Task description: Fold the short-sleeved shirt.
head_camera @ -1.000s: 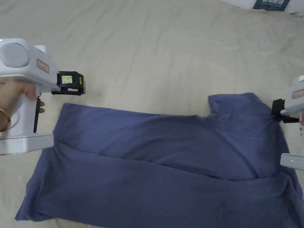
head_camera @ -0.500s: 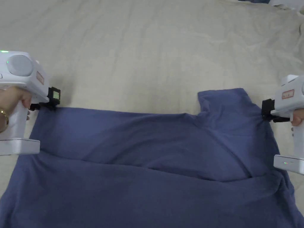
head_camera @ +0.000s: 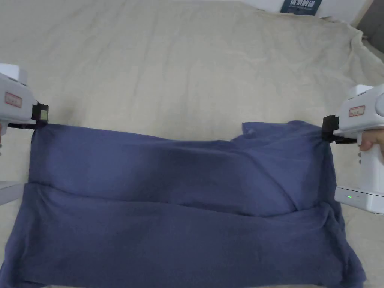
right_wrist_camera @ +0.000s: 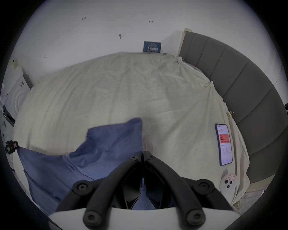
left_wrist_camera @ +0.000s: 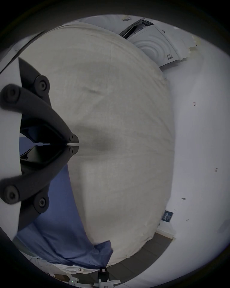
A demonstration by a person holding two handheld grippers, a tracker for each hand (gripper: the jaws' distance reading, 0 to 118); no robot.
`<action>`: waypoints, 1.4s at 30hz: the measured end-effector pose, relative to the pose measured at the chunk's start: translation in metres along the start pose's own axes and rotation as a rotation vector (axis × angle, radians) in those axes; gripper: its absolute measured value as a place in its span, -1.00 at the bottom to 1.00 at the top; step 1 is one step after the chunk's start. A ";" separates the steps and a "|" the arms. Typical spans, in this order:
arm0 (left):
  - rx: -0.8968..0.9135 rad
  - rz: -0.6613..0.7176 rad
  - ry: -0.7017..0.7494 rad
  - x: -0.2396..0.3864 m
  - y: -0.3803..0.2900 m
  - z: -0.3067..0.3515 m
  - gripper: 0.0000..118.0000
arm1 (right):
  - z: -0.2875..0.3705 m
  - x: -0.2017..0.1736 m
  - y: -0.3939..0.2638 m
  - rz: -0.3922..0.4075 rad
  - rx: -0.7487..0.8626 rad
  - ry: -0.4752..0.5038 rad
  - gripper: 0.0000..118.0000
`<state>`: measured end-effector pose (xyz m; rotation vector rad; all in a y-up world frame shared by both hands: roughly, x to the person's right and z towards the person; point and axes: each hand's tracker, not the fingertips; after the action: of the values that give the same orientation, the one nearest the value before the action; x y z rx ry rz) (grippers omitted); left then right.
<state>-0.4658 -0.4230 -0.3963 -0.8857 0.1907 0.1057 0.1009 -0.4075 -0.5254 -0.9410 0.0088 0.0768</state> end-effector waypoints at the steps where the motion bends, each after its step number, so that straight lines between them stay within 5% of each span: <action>1: 0.010 0.009 -0.006 -0.003 -0.004 0.011 -1.00 | 0.011 0.003 -0.004 0.000 0.011 0.003 -1.00; 15: 0.071 0.030 -0.046 -0.015 -0.118 0.107 -1.00 | 0.118 0.054 -0.124 -0.037 0.074 0.053 -1.00; 22: -0.031 0.045 -0.015 -0.007 -0.180 0.095 -1.00 | 0.092 0.064 -0.196 -0.043 -0.049 0.000 -1.00; 31: -0.091 0.059 0.080 0.003 -0.220 0.074 -1.00 | 0.048 0.068 -0.251 -0.214 -0.151 -0.019 -1.00; 35: -0.092 0.078 0.090 0.001 -0.218 0.077 -0.78 | 0.052 0.068 -0.248 -0.210 -0.152 -0.019 -0.94; 36: -0.091 0.077 0.105 -0.001 -0.215 0.080 -0.52 | 0.056 0.069 -0.245 -0.193 -0.155 -0.026 -0.75; 37: -0.094 0.079 0.108 -0.006 -0.211 0.084 0.03 | 0.060 0.070 -0.243 -0.161 -0.159 -0.042 -0.19; 39: -0.074 0.115 0.147 -0.017 -0.200 0.100 0.66 | 0.077 0.077 -0.236 -0.092 -0.109 -0.074 0.69; 40: -0.028 0.134 0.153 -0.023 -0.193 0.109 0.85 | 0.088 0.079 -0.231 -0.077 -0.060 -0.087 0.89; 42: 0.077 0.171 0.154 -0.031 -0.175 0.132 0.90 | 0.117 0.082 -0.216 -0.050 0.059 -0.133 0.89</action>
<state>-0.4498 -0.4307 -0.1760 -0.7996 0.4117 0.1888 0.1947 -0.4346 -0.2861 -0.8752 -0.1345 0.0919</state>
